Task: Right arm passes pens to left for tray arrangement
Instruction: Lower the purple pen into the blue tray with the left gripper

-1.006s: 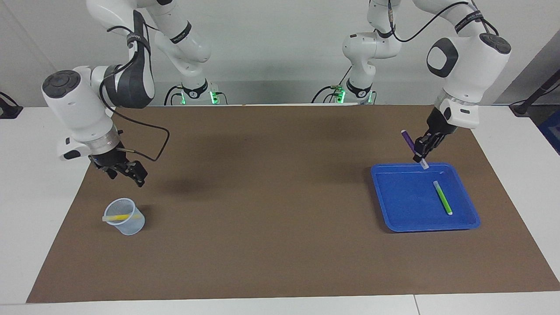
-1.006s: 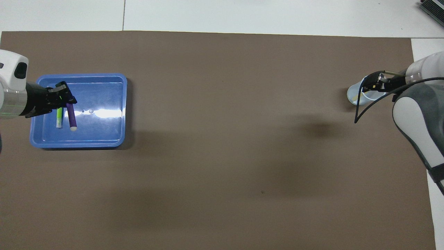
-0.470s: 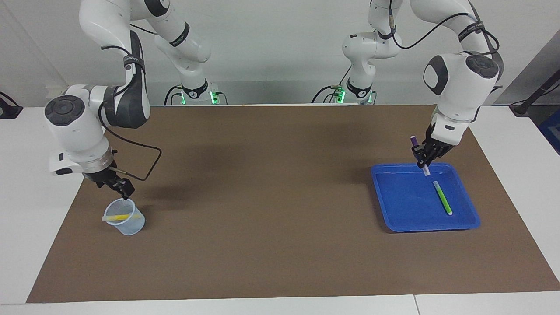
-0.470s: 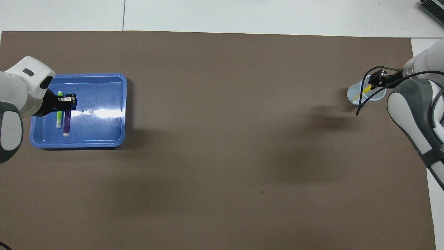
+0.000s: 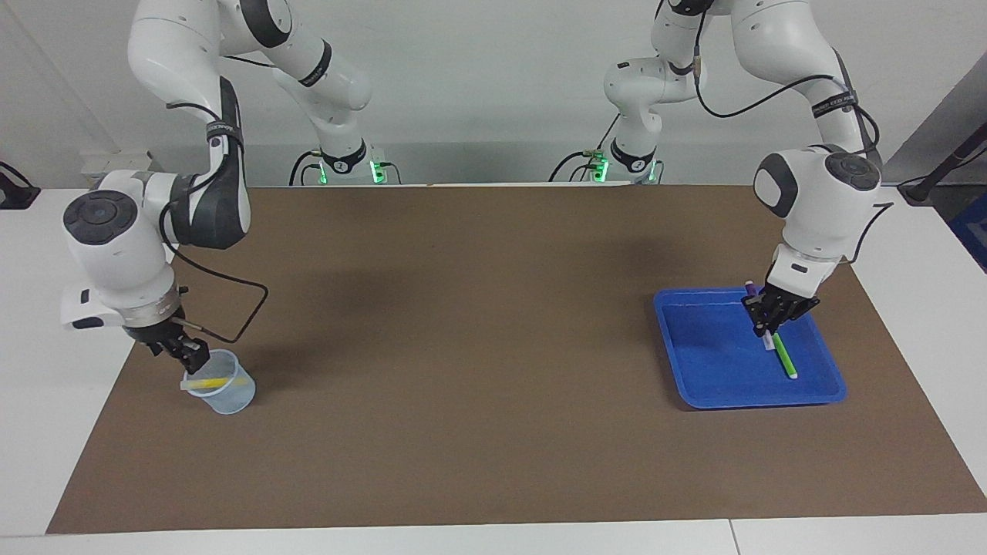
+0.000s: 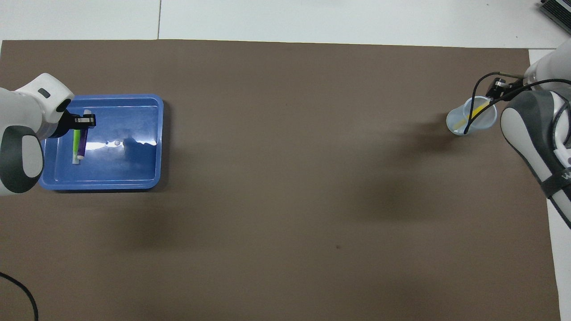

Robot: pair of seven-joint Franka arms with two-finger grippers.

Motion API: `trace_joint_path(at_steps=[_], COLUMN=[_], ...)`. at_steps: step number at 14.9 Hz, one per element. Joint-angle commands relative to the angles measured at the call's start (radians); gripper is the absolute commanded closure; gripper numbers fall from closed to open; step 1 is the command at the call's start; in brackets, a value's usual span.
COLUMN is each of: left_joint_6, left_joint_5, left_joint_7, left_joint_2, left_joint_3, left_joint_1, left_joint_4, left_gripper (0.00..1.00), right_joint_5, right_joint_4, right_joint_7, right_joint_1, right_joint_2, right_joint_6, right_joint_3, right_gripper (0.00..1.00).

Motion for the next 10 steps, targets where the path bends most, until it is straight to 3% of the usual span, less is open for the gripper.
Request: trace_joint_path(at_steps=[1,4,10], left_joint_6=[0.112,0.173,0.169], left_joint_5=[0.008,0.005,-0.012], left_joint_7=[0.013,0.007,0.014], left_joint_2=[0.050,0.116,0.166], left_joint_3=[-0.012,-0.012,-0.012], left_joint_1=[0.028,0.036,0.034], left_joint_4=[0.002,0.012,0.032], left_gripper=[1.00,1.00,1.00], right_joint_5=[-0.034,-0.037,-0.034], right_joint_4=[0.073,0.095,0.113], right_joint_7=[0.023,0.023,0.053], right_joint_1=[0.004,0.009,0.029], right_joint_2=[0.057,0.080,0.114], right_joint_6=[0.002,0.007,0.040], right_joint_3=[0.010,0.010,0.013], right_gripper=[0.39,0.41,0.46])
